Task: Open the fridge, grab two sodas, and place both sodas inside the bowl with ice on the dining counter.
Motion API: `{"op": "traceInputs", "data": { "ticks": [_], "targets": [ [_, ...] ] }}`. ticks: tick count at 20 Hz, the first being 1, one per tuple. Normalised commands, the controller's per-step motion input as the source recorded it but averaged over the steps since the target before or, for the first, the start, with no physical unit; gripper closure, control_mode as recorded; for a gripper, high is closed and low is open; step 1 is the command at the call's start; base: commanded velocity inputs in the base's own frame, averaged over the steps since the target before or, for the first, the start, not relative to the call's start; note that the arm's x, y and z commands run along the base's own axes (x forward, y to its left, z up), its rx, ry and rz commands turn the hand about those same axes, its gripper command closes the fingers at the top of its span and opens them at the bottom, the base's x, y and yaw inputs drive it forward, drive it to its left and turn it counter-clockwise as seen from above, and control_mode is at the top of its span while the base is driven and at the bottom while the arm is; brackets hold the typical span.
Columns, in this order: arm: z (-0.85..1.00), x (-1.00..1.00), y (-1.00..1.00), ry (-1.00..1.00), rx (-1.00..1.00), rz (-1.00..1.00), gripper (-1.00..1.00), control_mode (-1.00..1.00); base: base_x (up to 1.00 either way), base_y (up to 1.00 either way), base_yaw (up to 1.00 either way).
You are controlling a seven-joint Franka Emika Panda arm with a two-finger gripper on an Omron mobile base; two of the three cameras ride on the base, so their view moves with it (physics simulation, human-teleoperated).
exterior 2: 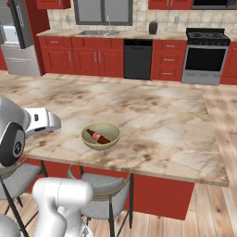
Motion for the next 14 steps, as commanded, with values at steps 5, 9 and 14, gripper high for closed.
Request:
{"op": "traceInputs", "data": {
  "ticks": [5,9,14],
  "targets": [
    [-0.01,-0.08,0.03,0.0,0.0,-0.05,-1.0,-1.0,0.0,0.0,0.0],
    [0.0,0.0,0.0,0.0,0.0,0.0,-1.0,-1.0,0.0,0.0,0.0],
    [-0.01,-0.19,-0.08,-0.01,0.01,0.0,-1.0,-1.0,0.0,0.0,0.0]
  ]
}}
